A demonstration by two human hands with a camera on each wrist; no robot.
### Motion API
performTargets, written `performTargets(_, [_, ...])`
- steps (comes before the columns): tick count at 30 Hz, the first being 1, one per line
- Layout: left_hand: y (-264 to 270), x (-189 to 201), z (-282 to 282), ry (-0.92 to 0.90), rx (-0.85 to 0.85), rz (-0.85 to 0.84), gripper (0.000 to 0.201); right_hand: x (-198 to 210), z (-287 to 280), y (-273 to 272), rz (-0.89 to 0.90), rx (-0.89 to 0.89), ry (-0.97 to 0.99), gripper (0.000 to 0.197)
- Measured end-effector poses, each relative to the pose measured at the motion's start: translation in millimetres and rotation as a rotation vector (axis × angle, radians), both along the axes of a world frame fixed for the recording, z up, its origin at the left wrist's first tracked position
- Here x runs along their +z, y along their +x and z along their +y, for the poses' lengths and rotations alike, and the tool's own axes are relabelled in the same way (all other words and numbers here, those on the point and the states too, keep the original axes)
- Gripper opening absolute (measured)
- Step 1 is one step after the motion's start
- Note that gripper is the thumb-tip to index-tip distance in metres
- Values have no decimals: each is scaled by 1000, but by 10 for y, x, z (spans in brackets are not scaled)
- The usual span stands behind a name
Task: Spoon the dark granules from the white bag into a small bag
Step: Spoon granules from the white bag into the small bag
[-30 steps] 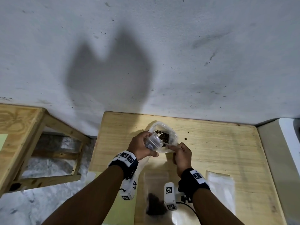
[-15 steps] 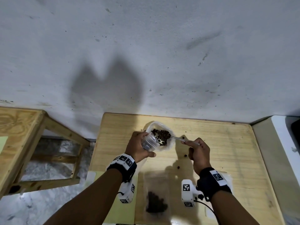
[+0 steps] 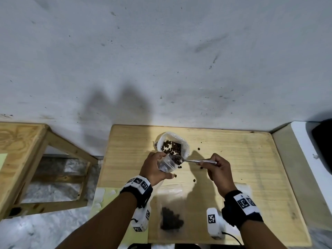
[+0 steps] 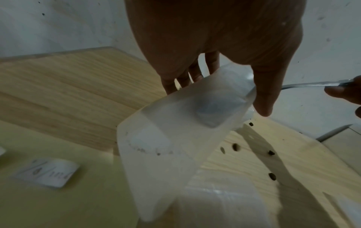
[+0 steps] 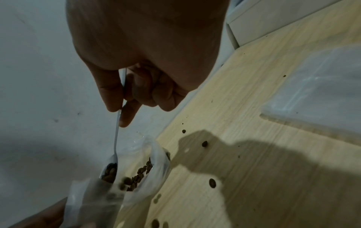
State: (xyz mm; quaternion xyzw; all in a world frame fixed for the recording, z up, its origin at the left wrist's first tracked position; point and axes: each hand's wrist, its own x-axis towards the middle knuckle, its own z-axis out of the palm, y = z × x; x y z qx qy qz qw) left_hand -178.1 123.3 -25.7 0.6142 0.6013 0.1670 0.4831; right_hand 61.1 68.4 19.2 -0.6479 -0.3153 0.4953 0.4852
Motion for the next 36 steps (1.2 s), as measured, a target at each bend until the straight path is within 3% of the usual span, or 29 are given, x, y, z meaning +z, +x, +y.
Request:
performTargets(11, [40,-24,11,-46,57,-33,87,57,83,-208,-262,92,116,35])
performTargets(17, [28,37,18,-62,121,-126,81,126,320,-138,-36,-350,127,21])
performTargets(19, [18,70,15,-28,144,-139,75,94,378,-109,-41,-408,77,17])
performTargets(22, [16,113,0,19,182,-188,66,-2,427,-156,-176,-331,-36,18])
performTargets(25, [33,180,-18,29,200,-245,64,-129,471,-261,-201,-190,-172,27])
performTargets(29, [43,227,-37,43,199,-286,59,-182,452,-308,-332,-75,-309,9])
performTargets(30, [43,231,-36,51,194,-298,58,-168,426,-310,-412,-77,-326,25])
performTargets(32, [36,248,-34,59,180,-329,55,-99,375,-338,-515,-100,-250,49])
performTargets(33, [34,267,-32,59,171,-351,54,-50,363,-370,-516,-98,-164,51])
performTargets(36, [52,308,-37,56,149,-417,49,71,379,-456,-291,162,5,50])
